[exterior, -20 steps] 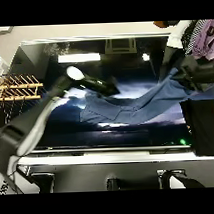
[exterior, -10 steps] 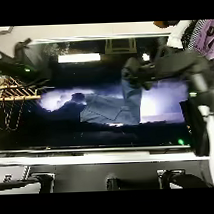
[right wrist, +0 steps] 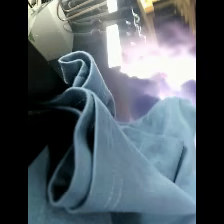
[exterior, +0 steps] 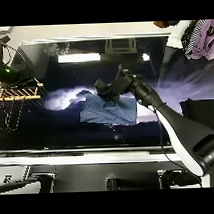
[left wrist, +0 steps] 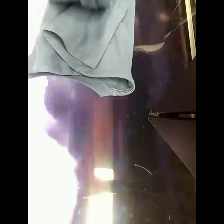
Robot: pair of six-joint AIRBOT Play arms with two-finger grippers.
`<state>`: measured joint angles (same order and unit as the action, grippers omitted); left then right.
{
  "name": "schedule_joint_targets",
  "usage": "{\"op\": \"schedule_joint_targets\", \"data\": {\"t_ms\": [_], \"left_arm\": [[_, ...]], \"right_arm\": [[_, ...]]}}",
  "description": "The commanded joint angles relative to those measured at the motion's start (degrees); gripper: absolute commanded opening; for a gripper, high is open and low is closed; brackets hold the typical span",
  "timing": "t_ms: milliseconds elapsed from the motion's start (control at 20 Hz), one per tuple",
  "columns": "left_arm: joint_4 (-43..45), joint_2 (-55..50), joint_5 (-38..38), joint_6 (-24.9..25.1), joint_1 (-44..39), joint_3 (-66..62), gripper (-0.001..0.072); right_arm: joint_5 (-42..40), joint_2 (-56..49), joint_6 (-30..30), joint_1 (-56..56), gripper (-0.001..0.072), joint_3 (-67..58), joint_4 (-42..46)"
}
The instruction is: Fold the clothes and pants, and hang the long-sleeved shirts on hangers.
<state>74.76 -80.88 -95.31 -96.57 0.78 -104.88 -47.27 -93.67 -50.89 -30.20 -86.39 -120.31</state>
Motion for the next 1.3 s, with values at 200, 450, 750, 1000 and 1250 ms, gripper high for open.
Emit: {"op": "schedule_joint_targets", "data": {"t_ms": [200,450,750,1000,1250], "left_arm": [[0.3,0.1,0.4,0.1,0.2,0.0,0.0014],[0.3,0.1,0.4,0.1,0.2,0.0,0.0014],[0.3,0.1,0.4,0.1,0.2,0.0,0.0014],[0.3,0.1,0.4,0.1,0.2,0.0,0.0015],[0.3,0.1,0.5,0.1,0.2,0.0,0.0015]], "right_arm": [[-1.0,-2.5,0.9,-0.8,0.0201,-0.1,-1.9],[-5.2,0.5,-8.8,-0.8,0.0541,-0.1,-9.4],[-11.0,12.2,-11.7,10.9,0.0572,-0.1,-6.0],[-25.2,15.4,-20.7,28.4,0.0618,0.4,-0.5],[-24.4,15.2,-30.6,40.7,0.0638,12.3,-3.5]]}}
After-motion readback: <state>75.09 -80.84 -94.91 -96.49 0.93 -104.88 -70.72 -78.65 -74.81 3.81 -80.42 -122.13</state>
